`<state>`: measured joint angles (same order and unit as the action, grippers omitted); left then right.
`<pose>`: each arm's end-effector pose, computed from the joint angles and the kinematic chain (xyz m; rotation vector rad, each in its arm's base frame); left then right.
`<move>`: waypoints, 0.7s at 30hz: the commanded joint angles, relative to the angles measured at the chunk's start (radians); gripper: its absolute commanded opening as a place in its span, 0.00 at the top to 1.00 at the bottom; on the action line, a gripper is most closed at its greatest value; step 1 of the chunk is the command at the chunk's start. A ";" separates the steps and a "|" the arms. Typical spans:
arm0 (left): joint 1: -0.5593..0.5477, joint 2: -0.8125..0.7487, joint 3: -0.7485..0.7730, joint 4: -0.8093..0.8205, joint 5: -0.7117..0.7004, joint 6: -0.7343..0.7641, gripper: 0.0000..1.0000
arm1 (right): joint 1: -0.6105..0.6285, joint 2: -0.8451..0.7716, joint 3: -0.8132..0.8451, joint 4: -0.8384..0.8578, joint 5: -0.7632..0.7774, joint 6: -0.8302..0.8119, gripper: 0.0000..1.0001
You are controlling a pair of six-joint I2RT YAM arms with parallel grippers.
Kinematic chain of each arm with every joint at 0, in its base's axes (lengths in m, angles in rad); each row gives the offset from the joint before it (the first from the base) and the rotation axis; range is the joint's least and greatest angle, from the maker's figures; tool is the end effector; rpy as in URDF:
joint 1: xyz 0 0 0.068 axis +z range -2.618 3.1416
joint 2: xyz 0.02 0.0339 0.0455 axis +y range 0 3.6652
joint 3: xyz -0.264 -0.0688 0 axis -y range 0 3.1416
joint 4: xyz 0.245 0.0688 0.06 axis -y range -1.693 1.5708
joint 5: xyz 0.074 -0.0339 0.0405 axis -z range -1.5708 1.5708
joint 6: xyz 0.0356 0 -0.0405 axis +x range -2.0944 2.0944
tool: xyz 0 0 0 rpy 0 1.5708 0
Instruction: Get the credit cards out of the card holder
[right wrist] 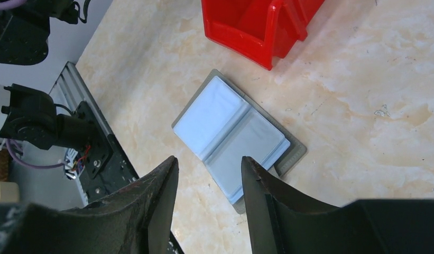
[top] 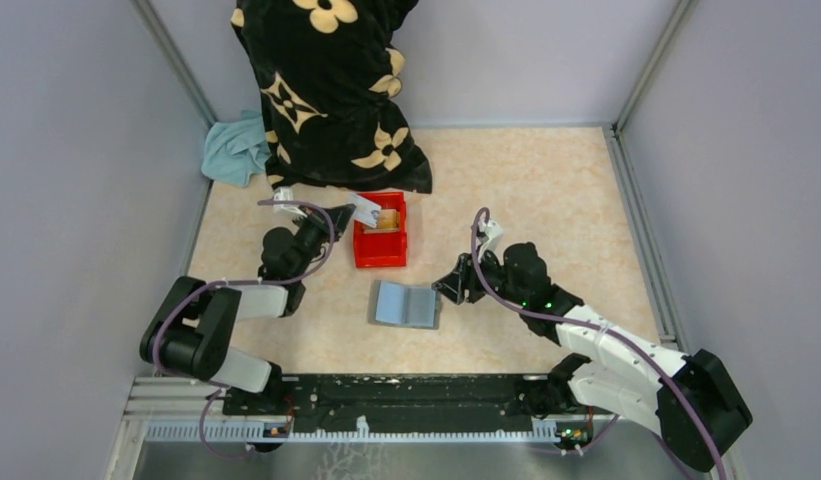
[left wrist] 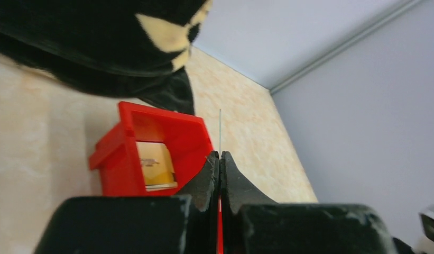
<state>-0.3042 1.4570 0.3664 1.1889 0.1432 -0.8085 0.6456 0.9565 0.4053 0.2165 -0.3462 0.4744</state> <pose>0.2514 -0.0843 0.1969 -0.2681 1.5329 -0.9985 0.1601 0.1357 0.2167 -0.4234 1.9936 1.0634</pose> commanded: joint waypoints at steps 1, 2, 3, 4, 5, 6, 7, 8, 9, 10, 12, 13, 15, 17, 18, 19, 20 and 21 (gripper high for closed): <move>-0.028 0.054 0.059 -0.055 -0.154 0.068 1.00 | -0.006 0.005 0.003 0.053 0.005 -0.005 0.52; -0.040 0.067 0.069 -0.056 -0.175 0.080 1.00 | -0.006 0.007 0.002 0.053 0.005 -0.007 0.53; -0.051 0.079 0.083 -0.061 -0.195 0.090 1.00 | -0.006 0.008 0.003 0.052 0.005 -0.008 0.52; -0.060 0.095 0.097 -0.065 -0.204 0.096 1.00 | -0.006 0.008 0.000 0.051 0.006 -0.010 0.53; -0.066 0.111 0.113 -0.068 -0.210 0.099 1.00 | -0.006 0.008 -0.001 0.050 0.007 -0.010 0.53; -0.073 0.128 0.127 -0.070 -0.216 0.101 1.00 | -0.006 0.007 -0.003 0.049 0.008 -0.011 0.53; -0.082 0.146 0.142 -0.072 -0.223 0.106 1.00 | -0.006 0.005 -0.007 0.050 0.009 -0.013 0.53; -0.092 0.169 0.160 -0.076 -0.233 0.111 1.00 | -0.005 0.004 -0.009 0.048 0.010 -0.013 0.53; -0.103 0.183 0.170 -0.078 -0.249 0.119 1.00 | -0.007 0.003 -0.011 0.044 0.012 -0.014 0.53; -0.114 0.196 0.180 -0.081 -0.265 0.128 1.00 | -0.007 0.000 -0.014 0.042 0.011 -0.016 0.53; -0.133 0.221 0.200 -0.097 -0.289 0.136 1.00 | -0.008 -0.008 -0.020 0.037 0.013 -0.018 0.53; -0.141 0.233 0.206 -0.098 -0.303 0.134 1.00 | -0.008 -0.012 -0.022 0.033 0.015 -0.020 0.53; -0.157 0.259 0.216 -0.101 -0.333 0.133 1.00 | -0.013 -0.024 -0.028 0.028 0.020 -0.021 0.53; -0.168 0.284 0.226 -0.101 -0.349 0.130 1.00 | -0.018 -0.033 -0.032 0.020 0.021 -0.026 0.53; -0.172 0.297 0.231 -0.101 -0.356 0.129 1.00 | -0.022 -0.036 -0.033 0.013 0.021 -0.030 0.53; -0.177 0.308 0.237 -0.100 -0.362 0.128 1.00 | -0.025 -0.038 -0.034 0.006 0.020 -0.034 0.53; -0.183 0.320 0.243 -0.099 -0.373 0.129 1.00 | -0.028 -0.040 -0.035 0.001 0.020 -0.038 0.53; -0.189 0.330 0.249 -0.096 -0.382 0.133 1.00 | -0.030 -0.043 -0.037 -0.003 0.019 -0.041 0.54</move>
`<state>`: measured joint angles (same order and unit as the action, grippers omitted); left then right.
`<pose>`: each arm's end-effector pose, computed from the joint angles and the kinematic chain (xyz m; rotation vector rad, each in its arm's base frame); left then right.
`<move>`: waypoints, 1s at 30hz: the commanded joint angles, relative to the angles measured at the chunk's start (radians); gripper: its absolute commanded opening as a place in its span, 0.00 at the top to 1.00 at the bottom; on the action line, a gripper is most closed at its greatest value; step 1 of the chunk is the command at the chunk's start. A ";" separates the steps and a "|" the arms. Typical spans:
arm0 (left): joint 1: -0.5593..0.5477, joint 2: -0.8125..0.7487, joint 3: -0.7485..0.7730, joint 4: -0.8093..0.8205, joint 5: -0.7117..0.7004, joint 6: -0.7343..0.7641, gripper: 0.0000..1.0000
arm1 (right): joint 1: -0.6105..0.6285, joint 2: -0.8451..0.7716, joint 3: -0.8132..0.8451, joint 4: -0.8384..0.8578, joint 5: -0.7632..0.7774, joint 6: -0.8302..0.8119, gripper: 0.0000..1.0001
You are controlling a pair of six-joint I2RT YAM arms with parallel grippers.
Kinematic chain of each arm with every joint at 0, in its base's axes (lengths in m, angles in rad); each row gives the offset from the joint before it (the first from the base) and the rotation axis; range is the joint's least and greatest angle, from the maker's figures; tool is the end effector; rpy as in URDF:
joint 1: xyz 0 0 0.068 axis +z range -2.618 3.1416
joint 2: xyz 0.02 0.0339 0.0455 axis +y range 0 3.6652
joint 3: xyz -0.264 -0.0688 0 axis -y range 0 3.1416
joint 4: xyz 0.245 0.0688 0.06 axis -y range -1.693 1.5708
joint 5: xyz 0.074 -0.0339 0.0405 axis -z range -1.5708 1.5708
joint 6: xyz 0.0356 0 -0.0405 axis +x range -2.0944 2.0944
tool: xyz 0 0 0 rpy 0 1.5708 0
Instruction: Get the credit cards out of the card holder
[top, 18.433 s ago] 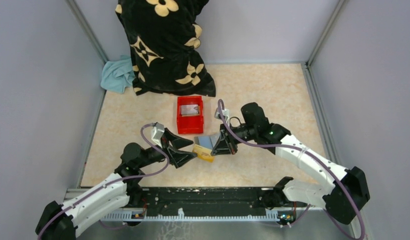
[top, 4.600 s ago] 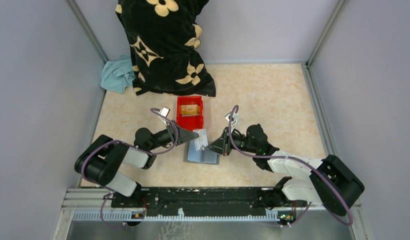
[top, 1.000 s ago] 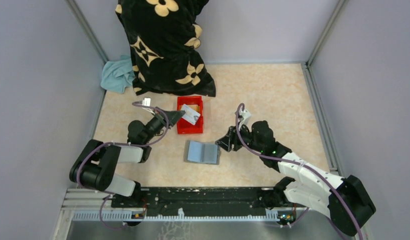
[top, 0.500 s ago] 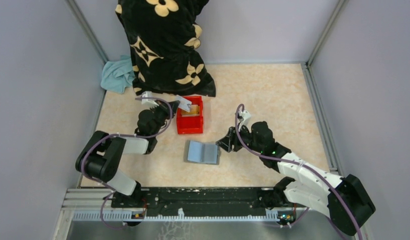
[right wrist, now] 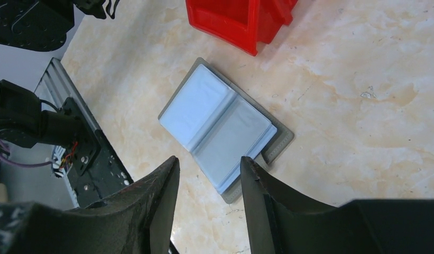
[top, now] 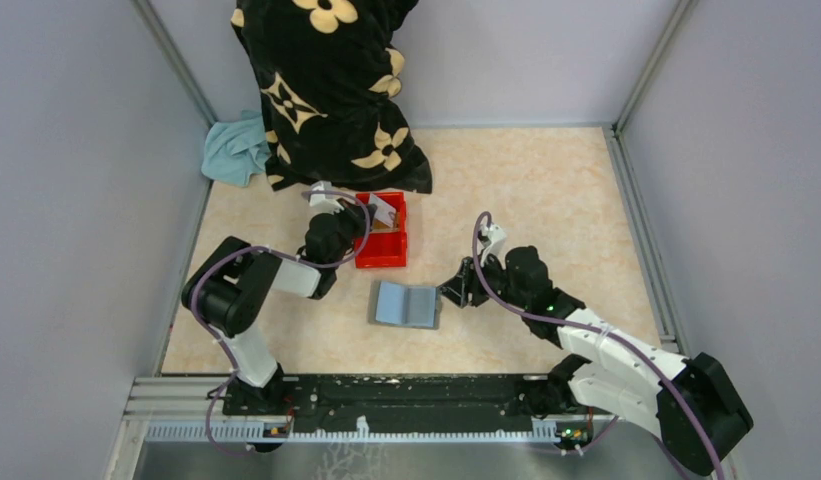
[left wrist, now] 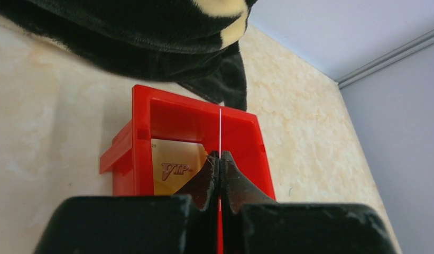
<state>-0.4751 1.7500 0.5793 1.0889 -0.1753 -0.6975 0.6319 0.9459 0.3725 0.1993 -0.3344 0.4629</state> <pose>0.2931 -0.1438 0.1621 -0.3254 1.6741 -0.7421 0.1578 0.1300 0.2058 -0.4097 2.0312 1.0271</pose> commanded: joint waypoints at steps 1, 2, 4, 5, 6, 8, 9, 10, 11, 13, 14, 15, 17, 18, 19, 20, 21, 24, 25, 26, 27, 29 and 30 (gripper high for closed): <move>-0.023 0.045 0.044 0.003 -0.073 0.026 1.00 | -0.018 -0.034 -0.007 0.011 0.008 -0.031 0.54; -0.028 0.053 0.053 -0.006 -0.080 0.029 1.00 | -0.020 -0.037 -0.009 0.007 0.007 -0.032 0.54; -0.033 0.064 0.066 -0.017 -0.090 0.032 1.00 | -0.024 -0.042 -0.016 0.010 0.007 -0.032 0.54; -0.036 0.068 0.071 -0.017 -0.094 0.036 1.00 | -0.026 -0.042 -0.019 0.013 0.006 -0.032 0.54; -0.037 0.074 0.077 -0.022 -0.096 0.036 1.00 | -0.027 -0.040 -0.021 0.016 0.005 -0.032 0.54; -0.039 0.084 0.084 -0.024 -0.096 0.037 1.00 | -0.030 -0.034 -0.023 0.019 0.003 -0.032 0.54; -0.041 0.087 0.086 -0.024 -0.095 0.036 1.00 | -0.030 -0.030 -0.024 0.021 0.000 -0.032 0.54; -0.042 0.089 0.087 -0.024 -0.096 0.037 1.00 | -0.032 -0.027 -0.023 0.024 -0.002 -0.032 0.54; -0.044 0.088 0.088 -0.023 -0.093 0.037 1.00 | -0.033 -0.026 -0.022 0.028 -0.003 -0.032 0.54; -0.054 0.076 0.085 -0.028 -0.100 0.046 1.00 | -0.034 -0.023 -0.022 0.031 -0.005 -0.032 0.54; -0.060 0.067 0.085 -0.031 -0.103 0.050 1.00 | -0.035 -0.021 -0.021 0.032 -0.005 -0.033 0.54; -0.065 0.060 0.085 -0.036 -0.105 0.054 1.00 | -0.036 -0.018 -0.022 0.036 -0.005 -0.033 0.54; -0.074 0.047 0.087 -0.042 -0.111 0.061 1.00 | -0.038 -0.007 -0.023 0.042 -0.010 -0.035 0.54; -0.075 0.044 0.089 -0.044 -0.110 0.057 1.00 | -0.040 0.000 -0.023 0.047 -0.015 -0.035 0.55; -0.076 0.043 0.091 -0.047 -0.107 0.052 1.00 | -0.041 0.004 -0.023 0.052 -0.022 -0.034 0.55; -0.077 0.043 0.095 -0.049 -0.103 0.051 1.00 | -0.041 0.008 -0.025 0.057 -0.026 -0.033 0.55; -0.079 0.043 0.101 -0.055 -0.103 0.052 1.00 | -0.041 0.012 -0.025 0.061 -0.030 -0.033 0.55; -0.083 0.038 0.113 -0.076 -0.105 0.052 1.00 | -0.043 0.011 -0.026 0.067 -0.030 -0.033 0.55; -0.085 0.034 0.114 -0.080 -0.108 0.054 1.00 | -0.044 0.011 -0.027 0.068 -0.029 -0.032 0.55; -0.086 0.029 0.114 -0.084 -0.114 0.055 1.00 | -0.044 0.010 -0.026 0.068 -0.028 -0.032 0.55; -0.086 0.024 0.116 -0.092 -0.119 0.056 1.00 | -0.046 0.009 -0.026 0.069 -0.028 -0.032 0.55; -0.086 0.011 0.121 -0.114 -0.131 0.059 1.00 | -0.047 0.010 -0.030 0.071 -0.028 -0.033 0.55; -0.086 0.005 0.122 -0.125 -0.137 0.059 1.00 | -0.049 0.011 -0.030 0.071 -0.030 -0.033 0.55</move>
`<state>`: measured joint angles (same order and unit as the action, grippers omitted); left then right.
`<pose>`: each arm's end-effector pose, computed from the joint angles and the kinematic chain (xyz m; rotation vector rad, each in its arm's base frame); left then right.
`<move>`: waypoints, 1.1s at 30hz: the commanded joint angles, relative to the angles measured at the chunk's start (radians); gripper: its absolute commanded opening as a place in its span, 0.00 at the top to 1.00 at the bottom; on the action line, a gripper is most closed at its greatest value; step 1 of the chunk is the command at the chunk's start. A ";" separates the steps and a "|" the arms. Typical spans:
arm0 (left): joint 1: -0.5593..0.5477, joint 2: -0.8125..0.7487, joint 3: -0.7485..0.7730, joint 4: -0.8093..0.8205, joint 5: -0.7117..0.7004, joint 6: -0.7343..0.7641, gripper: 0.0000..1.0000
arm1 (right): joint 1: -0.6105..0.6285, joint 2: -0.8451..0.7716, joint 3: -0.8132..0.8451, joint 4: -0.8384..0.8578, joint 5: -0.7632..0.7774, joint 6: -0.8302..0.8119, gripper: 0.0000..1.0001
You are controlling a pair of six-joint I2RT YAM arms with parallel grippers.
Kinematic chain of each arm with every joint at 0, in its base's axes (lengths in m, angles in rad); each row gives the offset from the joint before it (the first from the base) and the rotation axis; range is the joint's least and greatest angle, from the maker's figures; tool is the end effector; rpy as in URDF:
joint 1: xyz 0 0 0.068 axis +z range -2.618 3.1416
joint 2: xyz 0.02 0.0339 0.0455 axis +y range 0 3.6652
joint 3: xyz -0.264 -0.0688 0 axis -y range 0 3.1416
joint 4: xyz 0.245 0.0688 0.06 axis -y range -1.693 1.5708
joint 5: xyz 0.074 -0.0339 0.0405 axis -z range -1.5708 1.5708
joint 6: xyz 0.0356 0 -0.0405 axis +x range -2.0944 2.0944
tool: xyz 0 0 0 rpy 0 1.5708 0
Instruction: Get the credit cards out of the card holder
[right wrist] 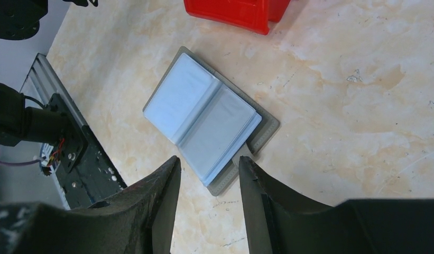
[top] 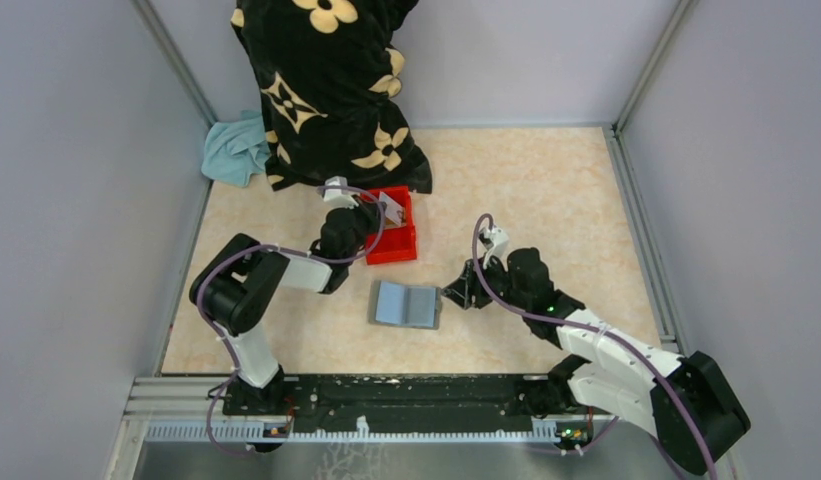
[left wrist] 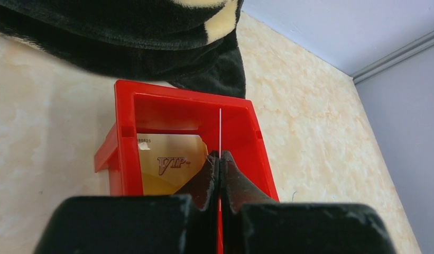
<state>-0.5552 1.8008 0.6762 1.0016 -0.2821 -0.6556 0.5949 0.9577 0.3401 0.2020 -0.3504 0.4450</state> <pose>0.3005 -0.1747 0.1622 -0.3020 1.7073 -0.6646 0.1595 0.1227 0.1931 -0.3975 2.0688 0.9991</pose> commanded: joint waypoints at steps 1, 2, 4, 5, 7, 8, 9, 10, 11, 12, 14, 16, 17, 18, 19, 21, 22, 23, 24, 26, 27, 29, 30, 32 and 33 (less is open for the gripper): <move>-0.007 -0.053 0.025 -0.047 -0.038 0.018 1.00 | -0.012 -0.001 -0.001 0.070 -0.014 -0.014 0.55; -0.008 -0.062 0.026 -0.055 -0.045 0.018 1.00 | -0.013 -0.001 -0.003 0.073 -0.015 -0.015 0.55; -0.008 -0.073 0.027 -0.067 -0.055 0.015 1.00 | -0.013 0.000 -0.007 0.078 -0.016 -0.014 0.55; -0.010 -0.076 0.030 -0.071 -0.056 0.017 1.00 | -0.015 0.003 -0.010 0.081 -0.016 -0.014 0.55; -0.013 -0.075 0.038 -0.078 -0.061 0.019 1.00 | -0.016 0.007 -0.011 0.084 -0.018 -0.014 0.55; -0.015 -0.072 0.044 -0.080 -0.061 0.019 1.00 | -0.017 0.008 -0.012 0.087 -0.020 -0.014 0.55; -0.017 -0.067 0.050 -0.085 -0.064 0.022 1.00 | -0.017 0.009 -0.012 0.088 -0.022 -0.014 0.55; -0.017 -0.065 0.057 -0.094 -0.070 0.021 1.00 | -0.017 0.008 -0.014 0.088 -0.023 -0.014 0.55; -0.017 -0.061 0.063 -0.097 -0.078 0.018 1.00 | -0.018 0.005 -0.013 0.087 -0.024 -0.014 0.55; -0.018 -0.055 0.070 -0.097 -0.078 0.019 1.00 | -0.018 0.002 -0.015 0.085 -0.023 -0.015 0.56; -0.018 -0.043 0.091 -0.103 -0.079 0.022 1.00 | -0.019 -0.008 -0.020 0.080 -0.020 -0.014 0.56; -0.020 -0.027 0.114 -0.118 -0.093 0.028 0.99 | -0.020 -0.020 -0.024 0.070 -0.018 -0.016 0.56; -0.020 -0.015 0.129 -0.129 -0.101 0.032 0.99 | -0.020 -0.026 -0.026 0.061 -0.016 -0.015 0.56; -0.021 -0.003 0.143 -0.137 -0.105 0.036 0.98 | -0.022 -0.033 -0.028 0.056 -0.013 -0.018 0.56; -0.020 0.009 0.152 -0.141 -0.110 0.039 0.97 | -0.024 -0.039 -0.030 0.050 -0.012 -0.018 0.56; -0.020 0.022 0.158 -0.137 -0.104 0.041 0.91 | -0.026 -0.053 -0.033 0.042 -0.007 -0.020 0.56; -0.020 0.024 0.157 -0.136 -0.098 0.036 0.88 | -0.027 -0.058 -0.037 0.042 -0.005 -0.019 0.56; -0.020 0.024 0.154 -0.136 -0.091 0.032 0.87 | -0.027 -0.063 -0.039 0.042 -0.003 -0.019 0.56; -0.020 0.023 0.151 -0.137 -0.086 0.027 0.86 | -0.027 -0.063 -0.041 0.044 -0.001 -0.019 0.56; -0.021 0.019 0.143 -0.136 -0.084 0.020 0.86 | -0.028 -0.056 -0.040 0.047 -0.003 -0.017 0.56; -0.022 0.017 0.138 -0.137 -0.086 0.018 0.84 | -0.029 -0.053 -0.040 0.049 -0.006 -0.017 0.56; -0.022 0.013 0.131 -0.137 -0.089 0.019 0.64 | -0.029 -0.048 -0.041 0.055 -0.012 -0.017 0.56; -0.022 0.011 0.126 -0.135 -0.091 0.021 0.53 | -0.029 -0.044 -0.040 0.057 -0.015 -0.016 0.56; -0.022 0.003 0.118 -0.135 -0.103 0.022 0.45 | -0.029 -0.039 -0.041 0.060 -0.018 -0.016 0.56; -0.022 -0.003 0.113 -0.135 -0.111 0.025 0.45 | -0.029 -0.037 -0.040 0.061 -0.019 -0.016 0.56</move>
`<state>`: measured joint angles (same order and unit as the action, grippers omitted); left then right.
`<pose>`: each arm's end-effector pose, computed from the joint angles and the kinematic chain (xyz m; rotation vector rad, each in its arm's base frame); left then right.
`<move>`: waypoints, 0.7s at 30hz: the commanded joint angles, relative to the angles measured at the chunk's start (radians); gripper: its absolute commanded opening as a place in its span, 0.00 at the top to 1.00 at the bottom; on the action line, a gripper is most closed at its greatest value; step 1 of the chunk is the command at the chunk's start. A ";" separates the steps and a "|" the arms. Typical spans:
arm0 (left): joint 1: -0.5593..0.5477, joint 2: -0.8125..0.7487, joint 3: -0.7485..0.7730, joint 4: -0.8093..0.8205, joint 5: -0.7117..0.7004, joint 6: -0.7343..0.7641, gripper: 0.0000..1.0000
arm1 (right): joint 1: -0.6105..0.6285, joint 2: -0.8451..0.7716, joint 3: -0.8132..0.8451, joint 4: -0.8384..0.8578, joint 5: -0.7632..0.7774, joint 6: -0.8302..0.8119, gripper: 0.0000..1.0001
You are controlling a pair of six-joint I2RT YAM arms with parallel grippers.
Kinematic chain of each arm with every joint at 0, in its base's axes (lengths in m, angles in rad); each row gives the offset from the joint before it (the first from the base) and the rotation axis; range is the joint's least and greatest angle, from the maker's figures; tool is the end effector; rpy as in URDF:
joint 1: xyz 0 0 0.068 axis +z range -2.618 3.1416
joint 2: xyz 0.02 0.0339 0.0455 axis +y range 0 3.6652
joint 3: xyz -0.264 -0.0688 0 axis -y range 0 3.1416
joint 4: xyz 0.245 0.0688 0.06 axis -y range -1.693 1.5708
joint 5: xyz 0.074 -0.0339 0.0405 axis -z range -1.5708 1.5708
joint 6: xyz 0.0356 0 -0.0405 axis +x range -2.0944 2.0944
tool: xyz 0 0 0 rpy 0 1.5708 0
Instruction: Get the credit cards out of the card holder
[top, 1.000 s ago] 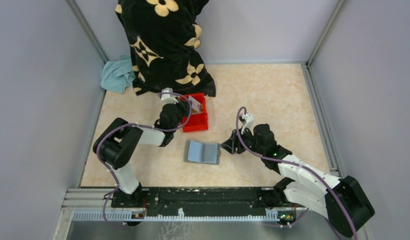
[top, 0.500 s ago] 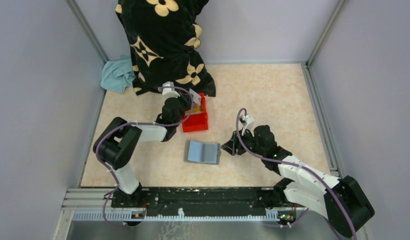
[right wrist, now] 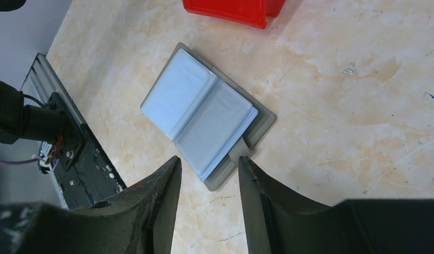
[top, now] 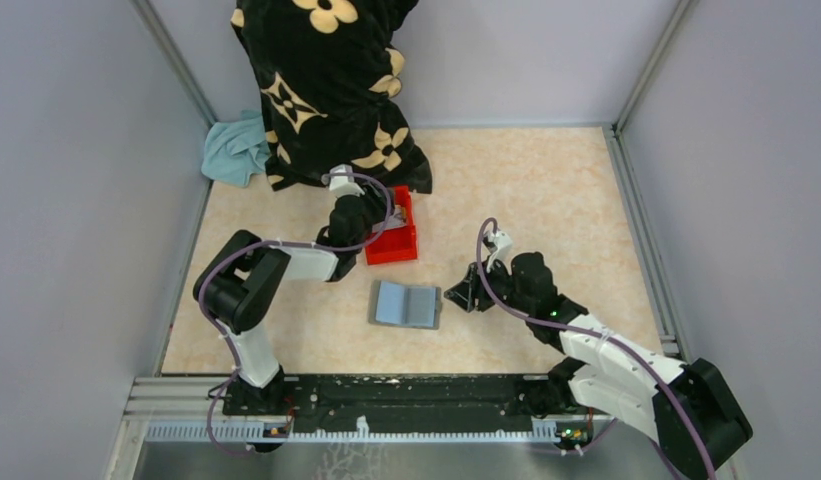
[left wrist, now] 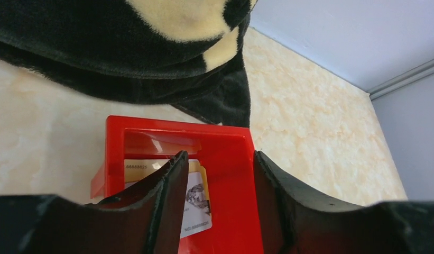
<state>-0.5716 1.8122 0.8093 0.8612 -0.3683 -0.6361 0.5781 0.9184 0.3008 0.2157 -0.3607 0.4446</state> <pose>0.3195 -0.1903 0.1804 -0.3323 1.7055 -0.5819 0.1547 0.1160 0.1883 -0.3882 2.0542 1.0019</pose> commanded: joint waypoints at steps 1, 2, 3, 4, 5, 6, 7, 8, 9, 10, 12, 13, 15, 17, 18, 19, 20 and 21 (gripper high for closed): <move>-0.005 -0.022 -0.027 0.009 -0.030 0.006 0.44 | -0.012 0.004 0.001 0.048 -0.010 -0.015 0.56; -0.005 -0.031 -0.034 0.013 -0.036 0.011 0.44 | -0.012 0.005 0.001 0.048 -0.012 -0.016 0.56; -0.005 -0.043 -0.041 0.020 -0.040 0.016 0.44 | -0.012 0.006 0.002 0.049 -0.014 -0.015 0.56; -0.005 -0.055 -0.048 0.025 -0.042 0.024 0.43 | -0.012 0.007 0.004 0.051 -0.016 -0.014 0.56; -0.007 -0.069 -0.054 0.031 -0.040 0.038 0.43 | -0.012 0.007 0.004 0.053 -0.017 -0.014 0.56; -0.007 -0.084 -0.057 0.035 -0.032 0.055 0.43 | -0.012 0.007 0.006 0.053 -0.017 -0.012 0.56; -0.009 -0.098 -0.058 0.035 -0.015 0.080 0.44 | -0.011 0.008 0.007 0.055 -0.019 -0.012 0.58; -0.010 -0.109 -0.053 0.027 0.015 0.113 0.47 | -0.012 0.009 0.009 0.058 -0.023 -0.011 0.66; -0.013 -0.120 -0.044 0.009 0.051 0.146 0.50 | -0.012 0.010 0.010 0.060 -0.023 -0.010 0.77; -0.016 -0.129 -0.032 -0.017 0.090 0.177 0.53 | -0.012 0.014 0.013 0.063 -0.023 -0.007 0.88; -0.030 -0.149 -0.025 -0.059 0.140 0.228 0.64 | -0.011 0.025 0.019 0.070 -0.028 -0.004 1.00; -0.039 -0.165 -0.037 -0.064 0.151 0.244 0.72 | -0.012 0.031 0.023 0.078 -0.035 -0.004 1.00; -0.052 -0.209 -0.085 -0.049 0.181 0.260 0.89 | -0.012 0.050 0.031 0.105 -0.056 0.004 1.00; -0.053 -0.276 -0.142 -0.038 0.218 0.249 1.00 | -0.012 0.071 0.041 0.138 -0.081 0.011 1.00; -0.053 -0.309 -0.172 -0.036 0.237 0.244 1.00 | -0.012 0.088 0.050 0.150 -0.092 0.010 1.00; -0.053 -0.341 -0.213 -0.032 0.249 0.237 1.00 | -0.012 0.106 0.067 0.151 -0.096 0.007 1.00; -0.053 -0.375 -0.241 -0.031 0.259 0.230 1.00 | -0.012 0.132 0.091 0.143 -0.092 0.000 1.00; -0.053 -0.406 -0.268 -0.037 0.270 0.221 1.00 | -0.011 0.160 0.116 0.122 -0.085 -0.012 1.00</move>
<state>-0.6258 1.5158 0.6338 0.8223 -0.1829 -0.4240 0.5770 1.0149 0.3130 0.2768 -0.4202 0.4488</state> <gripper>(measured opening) 0.005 0.005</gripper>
